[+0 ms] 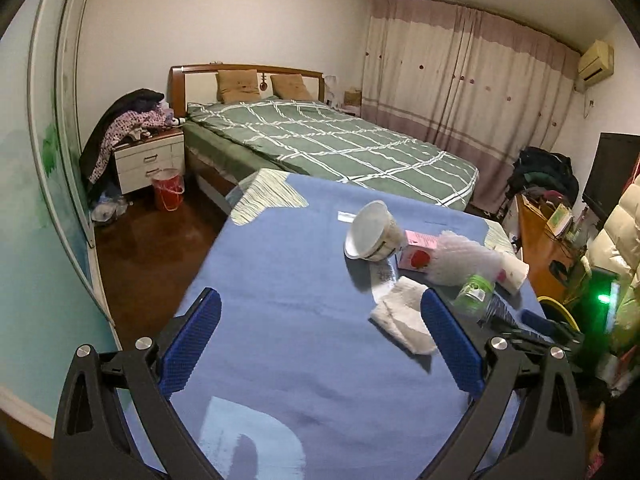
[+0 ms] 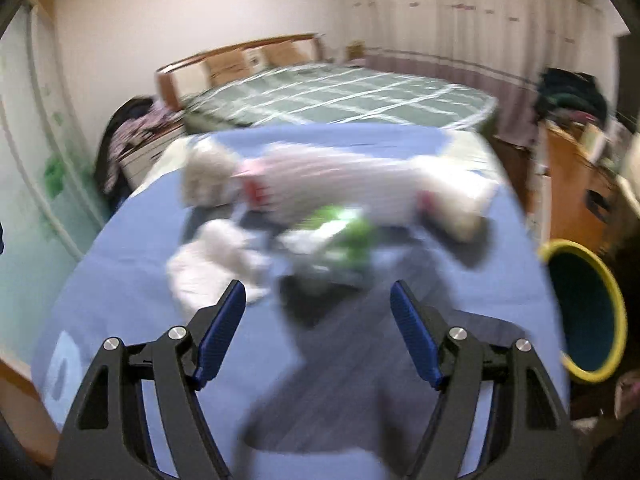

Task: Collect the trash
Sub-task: 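Move the right gripper to the white tissue and grasp it, then carry the tissue with the right gripper into the bin and release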

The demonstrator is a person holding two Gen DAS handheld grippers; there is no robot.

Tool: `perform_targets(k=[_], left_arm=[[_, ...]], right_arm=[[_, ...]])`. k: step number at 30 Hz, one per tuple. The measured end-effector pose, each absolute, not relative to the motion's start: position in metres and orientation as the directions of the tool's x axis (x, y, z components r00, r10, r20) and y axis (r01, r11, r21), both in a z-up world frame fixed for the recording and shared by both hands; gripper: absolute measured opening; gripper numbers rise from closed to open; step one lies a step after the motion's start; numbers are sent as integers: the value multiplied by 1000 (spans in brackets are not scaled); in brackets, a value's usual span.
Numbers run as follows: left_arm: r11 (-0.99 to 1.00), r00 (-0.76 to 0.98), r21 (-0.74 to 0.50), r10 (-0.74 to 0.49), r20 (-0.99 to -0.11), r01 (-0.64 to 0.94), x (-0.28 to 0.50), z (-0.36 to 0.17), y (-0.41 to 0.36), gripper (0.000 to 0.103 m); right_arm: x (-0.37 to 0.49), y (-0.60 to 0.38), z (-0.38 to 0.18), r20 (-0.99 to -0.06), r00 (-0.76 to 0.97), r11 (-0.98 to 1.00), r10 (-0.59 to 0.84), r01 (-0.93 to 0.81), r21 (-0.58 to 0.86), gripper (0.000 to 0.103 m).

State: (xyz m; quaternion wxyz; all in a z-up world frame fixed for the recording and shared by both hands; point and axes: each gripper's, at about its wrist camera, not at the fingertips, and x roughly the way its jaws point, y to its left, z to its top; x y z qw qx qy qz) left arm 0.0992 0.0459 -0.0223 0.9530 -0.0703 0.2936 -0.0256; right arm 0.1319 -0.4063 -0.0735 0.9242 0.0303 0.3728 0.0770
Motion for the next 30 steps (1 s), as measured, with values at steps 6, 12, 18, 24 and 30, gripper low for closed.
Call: perform_targets(k=[6,12,18,24,30], left_arm=[[992,832,-128,-81,-548,12,95,-20,40,98],[989,821,-150,-96,-562,13,97,-23,39,98],[988,809,-150,-108,-578,24,100,-31,34,98],[988,801,-152,-112,-588,27,105,-36,30,98],[988,798,-152,-109,-593,21,109,-40,30,98]], right_arm=[[166,-346,-88,-733,645,971,217,-217,97,71],[186,-317,-108,-788,578,966,212,-247,79,71],[192,-312,-118,-801,565,968,200,-238,75,57],[190,-311,-117,-793,570,962,215,-266,69,11],[187,-319,-111,-781,557,948,282,-287,137,7]])
